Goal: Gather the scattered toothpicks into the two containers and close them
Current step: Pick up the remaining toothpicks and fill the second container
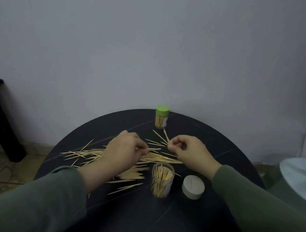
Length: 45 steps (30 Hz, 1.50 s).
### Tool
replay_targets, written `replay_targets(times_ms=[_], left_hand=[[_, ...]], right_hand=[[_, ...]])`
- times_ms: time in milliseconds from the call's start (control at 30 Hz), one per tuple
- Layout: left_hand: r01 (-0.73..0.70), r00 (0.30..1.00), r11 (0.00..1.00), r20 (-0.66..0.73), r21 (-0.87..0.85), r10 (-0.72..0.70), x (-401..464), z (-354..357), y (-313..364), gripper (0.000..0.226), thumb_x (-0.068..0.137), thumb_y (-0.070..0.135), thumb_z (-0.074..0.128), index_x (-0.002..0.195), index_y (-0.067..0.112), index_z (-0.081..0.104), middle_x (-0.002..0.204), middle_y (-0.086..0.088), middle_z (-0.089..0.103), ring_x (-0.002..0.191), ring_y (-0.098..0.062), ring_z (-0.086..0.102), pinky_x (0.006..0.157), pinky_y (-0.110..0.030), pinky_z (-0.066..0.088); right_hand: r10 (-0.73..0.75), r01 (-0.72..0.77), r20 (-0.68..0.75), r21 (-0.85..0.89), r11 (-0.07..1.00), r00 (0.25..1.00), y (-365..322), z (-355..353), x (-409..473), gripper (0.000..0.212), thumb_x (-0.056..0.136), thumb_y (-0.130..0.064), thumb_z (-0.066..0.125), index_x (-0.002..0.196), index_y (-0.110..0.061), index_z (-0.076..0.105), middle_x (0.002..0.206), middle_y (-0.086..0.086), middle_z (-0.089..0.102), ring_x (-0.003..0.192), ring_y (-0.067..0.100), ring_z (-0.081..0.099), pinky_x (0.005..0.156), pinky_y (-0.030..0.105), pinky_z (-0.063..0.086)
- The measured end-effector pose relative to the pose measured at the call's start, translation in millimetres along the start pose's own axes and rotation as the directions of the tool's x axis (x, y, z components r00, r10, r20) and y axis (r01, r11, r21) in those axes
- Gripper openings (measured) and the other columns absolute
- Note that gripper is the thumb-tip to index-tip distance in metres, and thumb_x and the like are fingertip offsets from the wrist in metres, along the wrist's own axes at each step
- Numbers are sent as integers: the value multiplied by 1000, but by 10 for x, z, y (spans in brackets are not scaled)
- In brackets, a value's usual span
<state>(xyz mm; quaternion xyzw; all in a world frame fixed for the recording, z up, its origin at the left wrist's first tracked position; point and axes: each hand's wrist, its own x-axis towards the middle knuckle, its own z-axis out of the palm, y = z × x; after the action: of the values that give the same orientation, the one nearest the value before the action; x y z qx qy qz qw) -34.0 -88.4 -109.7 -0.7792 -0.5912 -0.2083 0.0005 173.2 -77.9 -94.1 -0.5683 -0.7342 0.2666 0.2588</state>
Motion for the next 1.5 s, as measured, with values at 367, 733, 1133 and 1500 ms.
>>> replay_targets(times_ms=[367, 733, 1133, 1500], left_hand=[[177, 974, 647, 36, -741, -225, -65, -223, 264, 11, 89, 22, 67, 95, 28, 73, 85, 12, 71, 87, -5, 65, 79, -24, 52], [173, 985, 464, 159, -869, -69, -178, -227, 433, 11, 87, 19, 68, 91, 28, 74, 92, 2, 74, 93, -13, 67, 84, -26, 53], [133, 978, 482, 193, -866, 78, -240, -147, 262, 14, 86, 13, 68, 84, 24, 76, 91, -5, 73, 88, -15, 67, 82, -26, 53], [130, 982, 584, 184, -801, 33, -302, -158, 244, 21, 75, 20, 79, 92, 31, 74, 85, 13, 74, 82, -1, 65, 69, -13, 50]], right_hand=[[-42, 59, -48, 450, 891, 998, -192, -124, -343, 8, 92, -19, 62, 93, -24, 68, 88, -4, 73, 87, 5, 67, 79, 19, 51], [-55, 64, -32, 524, 849, 998, -132, -251, -558, 7, 88, -15, 66, 95, -16, 69, 91, -1, 76, 91, 7, 70, 82, 19, 52], [-52, 29, 39, 452, 892, 998, -152, -70, -565, 11, 84, -22, 71, 95, -19, 74, 91, -2, 72, 88, 7, 66, 75, 16, 52], [-55, 42, 75, 159, 986, 996, -112, -12, -514, 7, 74, -46, 75, 74, -42, 70, 84, -17, 66, 87, 2, 60, 86, 32, 50]])
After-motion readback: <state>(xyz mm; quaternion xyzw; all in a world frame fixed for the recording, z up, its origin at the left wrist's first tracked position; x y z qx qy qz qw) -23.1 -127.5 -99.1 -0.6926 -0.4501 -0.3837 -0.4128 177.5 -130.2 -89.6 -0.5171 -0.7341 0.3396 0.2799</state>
